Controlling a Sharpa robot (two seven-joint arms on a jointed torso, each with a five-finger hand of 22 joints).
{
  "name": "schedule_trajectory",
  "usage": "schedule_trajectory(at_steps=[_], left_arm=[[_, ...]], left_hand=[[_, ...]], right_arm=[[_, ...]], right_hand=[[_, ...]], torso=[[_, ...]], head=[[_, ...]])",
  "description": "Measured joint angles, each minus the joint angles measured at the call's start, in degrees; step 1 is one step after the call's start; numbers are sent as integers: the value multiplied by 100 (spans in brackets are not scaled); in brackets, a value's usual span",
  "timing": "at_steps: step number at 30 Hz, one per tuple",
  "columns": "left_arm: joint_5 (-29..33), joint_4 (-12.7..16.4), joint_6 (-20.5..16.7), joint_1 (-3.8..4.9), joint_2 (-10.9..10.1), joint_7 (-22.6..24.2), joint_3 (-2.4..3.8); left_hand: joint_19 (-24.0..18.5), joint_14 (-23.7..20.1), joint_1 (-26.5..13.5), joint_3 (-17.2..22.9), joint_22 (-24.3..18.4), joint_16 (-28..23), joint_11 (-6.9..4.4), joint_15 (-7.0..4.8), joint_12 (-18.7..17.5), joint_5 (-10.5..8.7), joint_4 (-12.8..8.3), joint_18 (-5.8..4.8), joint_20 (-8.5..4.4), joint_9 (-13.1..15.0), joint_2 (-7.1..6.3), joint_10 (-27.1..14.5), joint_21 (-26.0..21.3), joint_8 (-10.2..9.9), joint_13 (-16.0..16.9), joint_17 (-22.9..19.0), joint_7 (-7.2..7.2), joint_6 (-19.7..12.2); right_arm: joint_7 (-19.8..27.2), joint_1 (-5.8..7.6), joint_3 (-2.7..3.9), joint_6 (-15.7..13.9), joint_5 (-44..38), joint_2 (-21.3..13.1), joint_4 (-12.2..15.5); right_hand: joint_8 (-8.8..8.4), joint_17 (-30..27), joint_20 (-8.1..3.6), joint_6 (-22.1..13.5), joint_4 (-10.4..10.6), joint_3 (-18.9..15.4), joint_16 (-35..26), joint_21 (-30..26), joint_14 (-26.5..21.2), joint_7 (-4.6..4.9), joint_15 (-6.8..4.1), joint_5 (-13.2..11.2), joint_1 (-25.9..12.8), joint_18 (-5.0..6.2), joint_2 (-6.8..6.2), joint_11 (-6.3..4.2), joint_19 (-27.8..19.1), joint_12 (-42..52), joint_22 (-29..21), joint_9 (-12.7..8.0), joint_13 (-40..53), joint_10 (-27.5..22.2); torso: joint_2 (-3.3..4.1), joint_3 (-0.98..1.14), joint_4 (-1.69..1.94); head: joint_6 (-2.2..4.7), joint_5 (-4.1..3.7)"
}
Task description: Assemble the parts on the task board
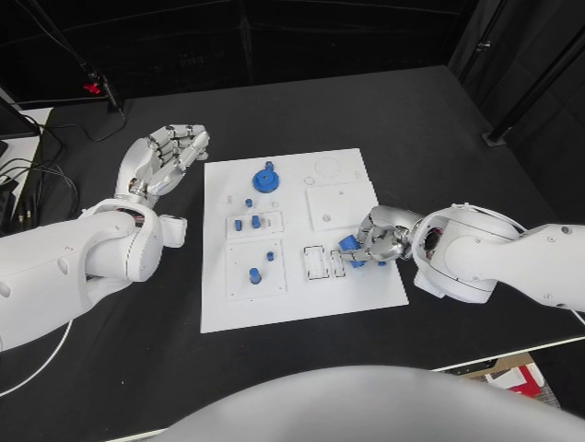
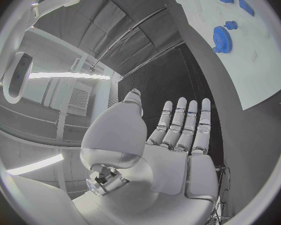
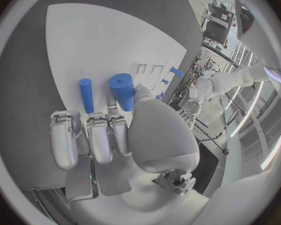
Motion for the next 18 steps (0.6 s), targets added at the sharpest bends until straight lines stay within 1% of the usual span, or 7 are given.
schedule_trajectory(at_steps=[1,2,3,7,11,13,18], left_arm=[[0,0,1,0,0,0,0],[0,0,2,0,0,0,0],[0,0,3,-1,-1,0,0],[0,0,4,-3,-6,0,0],[0,0,6,-8,-11,0,0],[1,0,7,-12,-11,0,0],[1,-11,8,-14,-6,0,0]], left_hand=[[0,0,0,0,0,0,0,0,0,0,0,0,0,0,0,0,0,0,0,0,0,0],[0,0,0,0,0,0,0,0,0,0,0,0,0,0,0,0,0,0,0,-3,0,0],[0,0,0,0,0,0,0,0,0,0,0,0,0,0,0,0,0,0,0,-5,0,0],[0,0,0,0,0,0,0,0,0,0,0,0,0,0,0,0,0,0,0,-5,0,0],[0,0,0,0,0,0,0,0,0,0,0,0,0,0,0,0,0,22,0,-5,0,0],[0,0,0,0,0,0,0,0,0,0,0,0,0,0,0,0,0,22,0,-5,0,0],[0,0,0,0,0,0,0,0,0,0,0,0,0,1,0,0,0,22,0,-5,0,0]], right_arm=[[102,0,1,-101,114,-15,23],[175,0,1,-170,196,-24,38],[240,-6,-8,-233,278,-35,40],[497,-39,-40,-508,635,-119,66],[769,-40,-36,-780,996,-229,171],[897,-37,-33,-896,1180,-321,240],[1127,-31,-33,-1075,1581,-502,375]], right_hand=[[-57,0,0,105,-9,12,0,0,0,-54,0,2,93,0,66,0,0,0,0,-1018,0,0],[-125,0,0,115,-10,13,0,0,-1,-43,-1,2,281,0,164,-5,0,0,0,-1423,1,5],[-148,0,0,122,-10,14,0,0,-1,-35,-1,2,325,0,170,-21,0,1,0,-1543,6,21],[-148,0,0,160,-38,41,0,0,-1,3,0,32,331,0,165,-32,0,1,0,-1580,7,8],[-152,0,0,164,-45,49,0,0,-1,7,-1,32,357,0,142,-42,0,1,0,-1580,7,-2],[-160,0,1,164,-50,53,0,0,-1,7,-1,32,377,0,151,-42,0,1,0,-1580,8,-2],[-191,0,1,184,-78,80,0,0,-21,27,-21,58,377,0,151,-41,1,1,0,-1579,8,-2]], torso=[[0,1,-1],[1,2,-1],[2,3,-1],[3,7,-1],[3,7,-1],[3,7,-1],[0,5,-1]], head=[[0,5],[0,11],[0,18],[0,33],[0,41],[0,53],[0,60]])
